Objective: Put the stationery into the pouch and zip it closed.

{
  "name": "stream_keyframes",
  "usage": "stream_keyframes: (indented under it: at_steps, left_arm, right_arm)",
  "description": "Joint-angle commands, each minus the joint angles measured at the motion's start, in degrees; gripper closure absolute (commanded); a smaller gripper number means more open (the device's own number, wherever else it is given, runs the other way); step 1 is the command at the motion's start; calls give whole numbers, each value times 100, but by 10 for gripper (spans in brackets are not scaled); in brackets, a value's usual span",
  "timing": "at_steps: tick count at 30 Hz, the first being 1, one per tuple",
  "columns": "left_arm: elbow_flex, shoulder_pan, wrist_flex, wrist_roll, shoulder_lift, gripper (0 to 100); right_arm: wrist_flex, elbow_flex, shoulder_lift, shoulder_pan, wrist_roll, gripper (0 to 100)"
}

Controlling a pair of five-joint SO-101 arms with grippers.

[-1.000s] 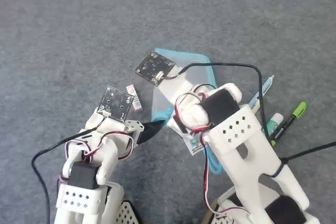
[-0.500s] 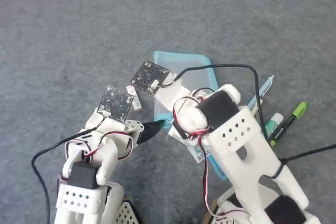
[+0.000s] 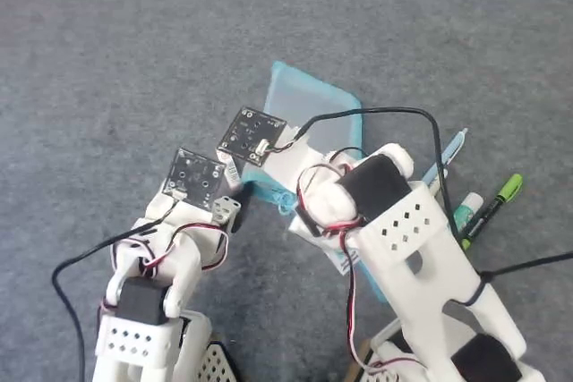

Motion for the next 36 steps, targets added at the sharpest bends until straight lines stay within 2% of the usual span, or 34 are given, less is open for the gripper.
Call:
stream_keyframes:
  at_steps: [1,4,7,13,15,19,21,26,30,32,36]
  left_arm:
    - [48,-413,-475,281,97,910]
    - [101,-703,-677,290,97,945]
    - [101,-695,-668,299,105,947]
    - [101,-695,-668,290,105,949]
    - [101,-686,-668,290,105,949]
    - [101,-686,-659,299,105,949]
    - [92,-633,-607,308,105,958]
    - [110,-62,-360,325,105,987]
    - [110,-26,-352,316,105,987]
    - [110,-9,-343,316,105,987]
    - [110,-9,-343,299,105,987]
  right_arm:
    - [215,-97,-295,866,378,991]
    - [180,-9,-286,1666,721,991]
    - [154,62,-251,2316,1002,991]
    - [-207,308,-251,3204,1275,991]
    - [-347,519,-251,3160,1257,990]
    - [-409,888,-295,2615,1231,987]
    - [-400,985,-312,2316,941,979]
    - [-462,932,-312,2246,237,839]
    - [-602,905,-312,2264,-70,743]
    - [-681,923,-312,2211,-97,709]
    - [-831,949,-312,1640,-97,679]
